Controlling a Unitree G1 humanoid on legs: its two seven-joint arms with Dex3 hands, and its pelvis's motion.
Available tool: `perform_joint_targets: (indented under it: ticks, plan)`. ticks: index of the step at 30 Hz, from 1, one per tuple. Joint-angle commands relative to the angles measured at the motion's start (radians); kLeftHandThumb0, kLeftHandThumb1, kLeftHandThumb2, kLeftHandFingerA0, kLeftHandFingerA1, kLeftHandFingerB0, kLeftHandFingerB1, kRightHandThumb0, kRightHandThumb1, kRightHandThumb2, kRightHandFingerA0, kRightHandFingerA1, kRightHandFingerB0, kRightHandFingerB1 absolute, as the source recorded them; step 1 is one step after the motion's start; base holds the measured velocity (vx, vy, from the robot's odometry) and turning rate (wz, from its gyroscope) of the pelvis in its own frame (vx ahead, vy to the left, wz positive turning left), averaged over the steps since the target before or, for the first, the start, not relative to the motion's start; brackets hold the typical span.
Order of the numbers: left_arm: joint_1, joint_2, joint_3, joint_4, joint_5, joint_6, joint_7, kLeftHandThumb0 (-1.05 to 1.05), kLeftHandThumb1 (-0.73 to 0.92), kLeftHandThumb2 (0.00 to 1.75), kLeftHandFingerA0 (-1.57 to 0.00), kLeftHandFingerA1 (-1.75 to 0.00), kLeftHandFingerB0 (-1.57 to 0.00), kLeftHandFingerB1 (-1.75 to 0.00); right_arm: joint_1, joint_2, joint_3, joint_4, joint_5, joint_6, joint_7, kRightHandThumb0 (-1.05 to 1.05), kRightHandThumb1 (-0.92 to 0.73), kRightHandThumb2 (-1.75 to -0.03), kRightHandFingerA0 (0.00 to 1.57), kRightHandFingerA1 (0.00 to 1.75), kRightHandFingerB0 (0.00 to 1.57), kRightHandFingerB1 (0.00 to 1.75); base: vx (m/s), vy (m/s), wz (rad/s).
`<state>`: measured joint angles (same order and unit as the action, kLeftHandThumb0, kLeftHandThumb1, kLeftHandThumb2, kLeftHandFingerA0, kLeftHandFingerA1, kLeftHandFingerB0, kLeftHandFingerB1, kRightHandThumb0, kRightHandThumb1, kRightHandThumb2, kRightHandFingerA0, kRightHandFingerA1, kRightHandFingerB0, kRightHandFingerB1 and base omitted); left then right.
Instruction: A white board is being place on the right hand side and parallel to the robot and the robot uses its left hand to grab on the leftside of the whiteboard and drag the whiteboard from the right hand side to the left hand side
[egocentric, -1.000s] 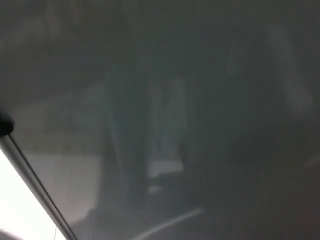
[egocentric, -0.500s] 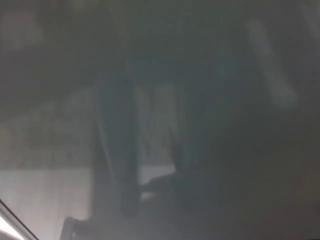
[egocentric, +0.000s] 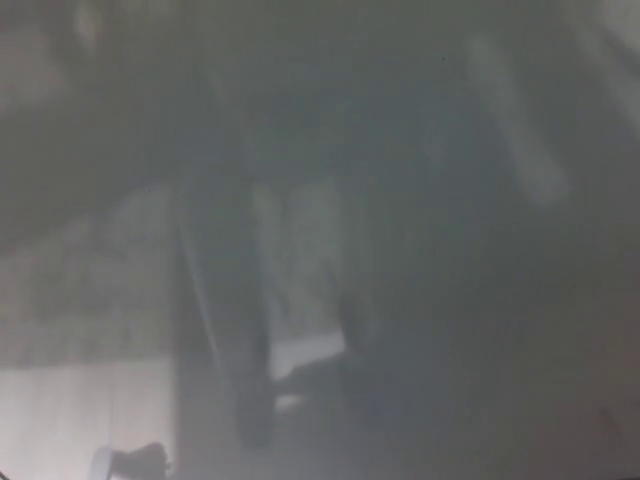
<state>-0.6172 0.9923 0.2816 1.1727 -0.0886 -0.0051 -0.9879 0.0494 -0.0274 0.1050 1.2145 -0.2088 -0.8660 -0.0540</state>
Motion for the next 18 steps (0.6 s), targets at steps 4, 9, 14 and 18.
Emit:
perform_joint_targets:
  ticks: [4,9,14,18]
  plan:
    - [-0.068,0.051,0.017,0.012,-0.019,-0.116,-0.078,0.0,0.7,0.62,-0.75,-0.94,-0.67,-0.71,0.002,-0.007,-0.005,0.002,0.001,-0.003,-0.004,-0.45,-0.66,-0.76,0.55,0.83,0.12,0.66,0.0,0.0,0.0]
    - [-0.081,0.048,0.012,0.014,-0.018,-0.105,-0.096,0.04,0.74,0.63,-0.77,-0.92,-0.66,-0.68,-0.007,-0.006,-0.003,0.003,-0.001,0.005,-0.005,-0.44,-0.67,-0.76,0.55,0.83,0.13,0.65,0.0,0.0,0.0]
    - [-0.04,0.045,-0.012,-0.002,0.036,-0.146,0.055,-0.29,0.5,0.55,0.0,0.0,0.0,0.0,0.007,-0.001,-0.001,0.001,0.0,0.009,-0.005,-0.45,-0.68,-0.74,0.54,0.79,0.12,0.62,0.0,0.0,0.0]
    - [-0.012,0.023,0.004,-0.003,0.039,-0.166,0.2,-0.63,0.36,0.67,0.0,0.0,0.0,0.0,0.007,0.002,-0.002,0.004,0.0,-0.004,-0.009,-0.46,-0.67,-0.75,0.53,0.82,0.12,0.66,0.0,0.0,0.0]
